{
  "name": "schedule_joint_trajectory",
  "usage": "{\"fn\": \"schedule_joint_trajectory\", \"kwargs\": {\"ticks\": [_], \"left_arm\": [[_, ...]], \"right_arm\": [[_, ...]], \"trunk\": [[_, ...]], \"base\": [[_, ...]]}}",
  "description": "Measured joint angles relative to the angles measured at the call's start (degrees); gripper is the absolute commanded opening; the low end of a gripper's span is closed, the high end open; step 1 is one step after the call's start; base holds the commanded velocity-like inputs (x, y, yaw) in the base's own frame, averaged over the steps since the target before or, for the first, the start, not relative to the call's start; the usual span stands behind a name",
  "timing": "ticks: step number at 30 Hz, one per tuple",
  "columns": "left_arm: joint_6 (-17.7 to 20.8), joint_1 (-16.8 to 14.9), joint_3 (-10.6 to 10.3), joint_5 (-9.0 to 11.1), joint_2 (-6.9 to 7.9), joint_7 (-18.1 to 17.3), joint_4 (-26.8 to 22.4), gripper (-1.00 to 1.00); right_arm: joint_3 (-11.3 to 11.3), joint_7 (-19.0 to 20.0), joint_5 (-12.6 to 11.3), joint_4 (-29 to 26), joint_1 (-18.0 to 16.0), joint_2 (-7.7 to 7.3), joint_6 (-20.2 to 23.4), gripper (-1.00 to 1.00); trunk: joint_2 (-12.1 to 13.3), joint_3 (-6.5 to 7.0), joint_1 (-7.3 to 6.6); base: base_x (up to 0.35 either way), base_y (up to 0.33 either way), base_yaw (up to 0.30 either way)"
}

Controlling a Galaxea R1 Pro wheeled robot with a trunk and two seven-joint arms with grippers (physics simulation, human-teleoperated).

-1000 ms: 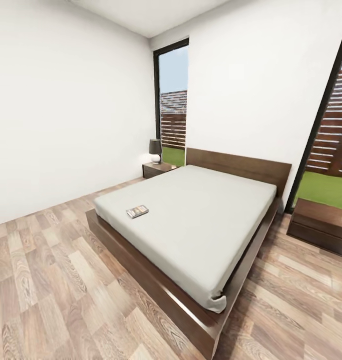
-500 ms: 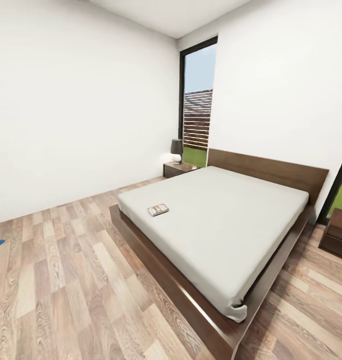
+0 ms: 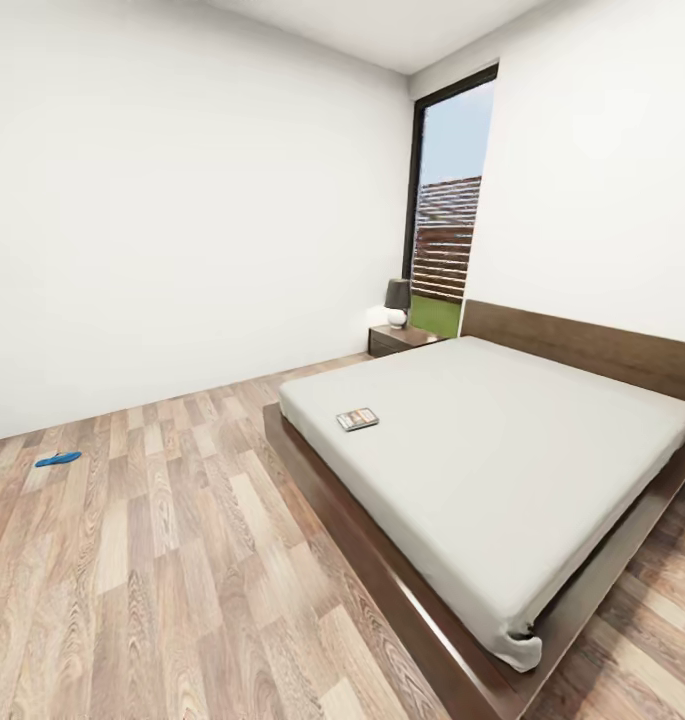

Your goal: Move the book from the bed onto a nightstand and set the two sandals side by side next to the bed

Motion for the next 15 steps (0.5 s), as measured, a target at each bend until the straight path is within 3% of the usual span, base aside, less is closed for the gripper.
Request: {"fn": "schedule_joint_trajectory", "kwargs": {"ticks": [5,15], "left_arm": [[0.01,0.0,0.0,0.0,-0.01,0.0,-0.02,1.0],[-0.01,0.0,0.0,0.0,-0.01,0.0,-0.02,1.0]], "right_arm": [[0.0,0.0,0.0,0.0,0.0,0.0,0.0,1.0],[0.0,0.0,0.0,0.0,0.0,0.0,0.0,1.0]], "trunk": [[0.0,0.0,-0.02],[0.0,0.0,-0.03]], "base": [[0.188,0.0,0.292],[0.29,0.0,0.292]]}}
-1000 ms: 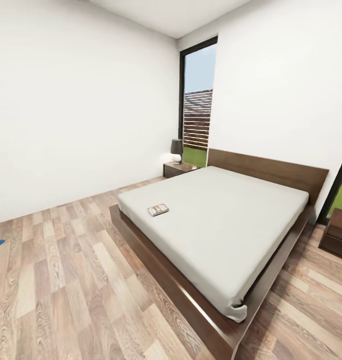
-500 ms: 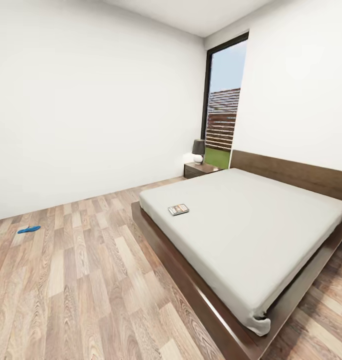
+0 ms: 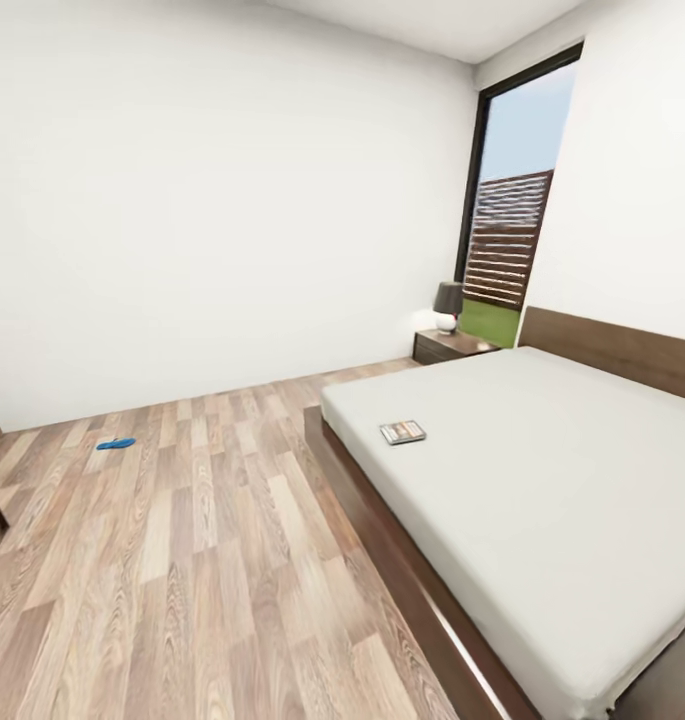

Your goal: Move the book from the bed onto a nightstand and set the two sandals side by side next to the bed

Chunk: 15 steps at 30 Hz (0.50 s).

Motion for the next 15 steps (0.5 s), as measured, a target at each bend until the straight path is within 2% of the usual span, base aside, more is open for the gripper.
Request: {"fn": "schedule_joint_trajectory", "kwargs": {"ticks": [7,15], "left_arm": [[0.02,0.0,0.0,0.0,0.01,0.0,-0.02,1.0],[0.0,0.0,0.0,0.0,0.0,0.0,-0.01,1.0]], "right_arm": [[0.0,0.0,0.0,0.0,0.0,0.0,0.0,1.0],[0.0,0.0,0.0,0.0,0.0,0.0,0.0,1.0]], "trunk": [[0.0,0.0,0.01],[0.0,0.0,0.03]], "base": [[0.219,0.0,0.292],[0.035,0.0,0.292]]}}
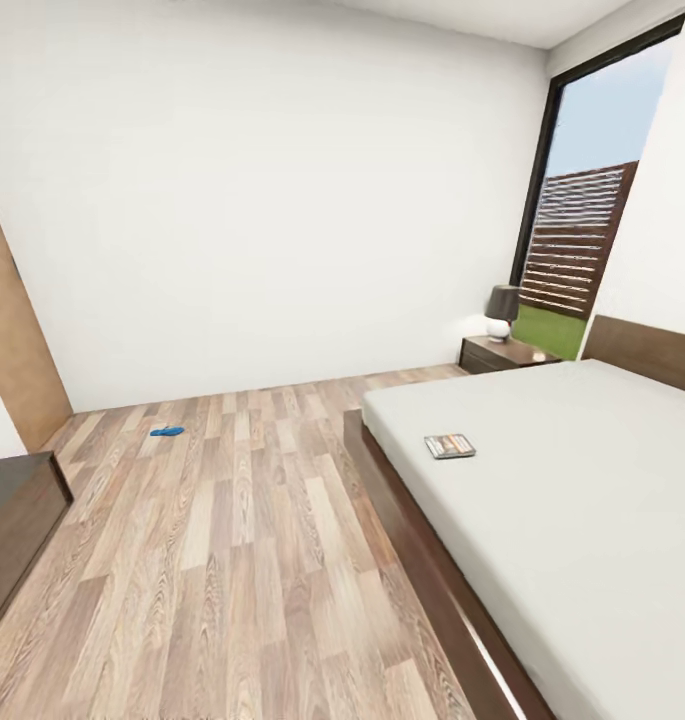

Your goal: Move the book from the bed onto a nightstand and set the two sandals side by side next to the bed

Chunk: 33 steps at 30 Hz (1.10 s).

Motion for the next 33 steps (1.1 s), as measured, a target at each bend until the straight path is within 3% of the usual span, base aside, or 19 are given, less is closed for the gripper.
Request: {"fn": "schedule_joint_trajectory", "kwargs": {"ticks": [33], "left_arm": [[0.0,0.0,0.0,0.0,-0.07,0.0,0.03,1.0]], "right_arm": [[0.0,0.0,0.0,0.0,0.0,0.0,0.0,1.0]], "trunk": [[0.0,0.0,0.0]], "base": [[0.0,0.0,0.292]]}}
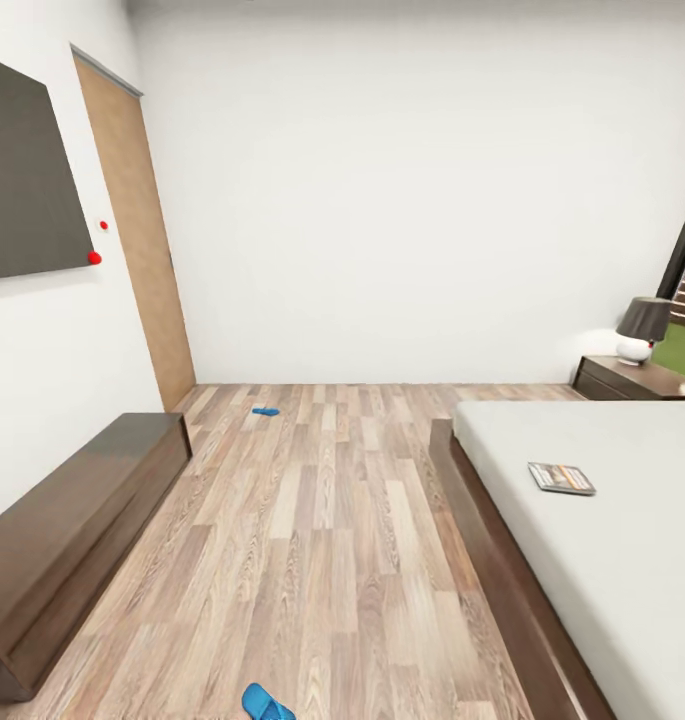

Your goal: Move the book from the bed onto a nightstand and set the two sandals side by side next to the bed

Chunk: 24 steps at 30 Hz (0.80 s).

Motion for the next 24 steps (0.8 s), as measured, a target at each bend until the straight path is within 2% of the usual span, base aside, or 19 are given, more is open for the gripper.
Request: {"fn": "schedule_joint_trajectory", "kwargs": {"ticks": [24], "left_arm": [[0.0,0.0,0.0,0.0,0.0,0.0,0.0,1.0]], "right_arm": [[0.0,0.0,0.0,0.0,0.0,0.0,0.0,1.0]], "trunk": [[0.0,0.0,0.0]], "base": [[0.0,0.0,0.292]]}}
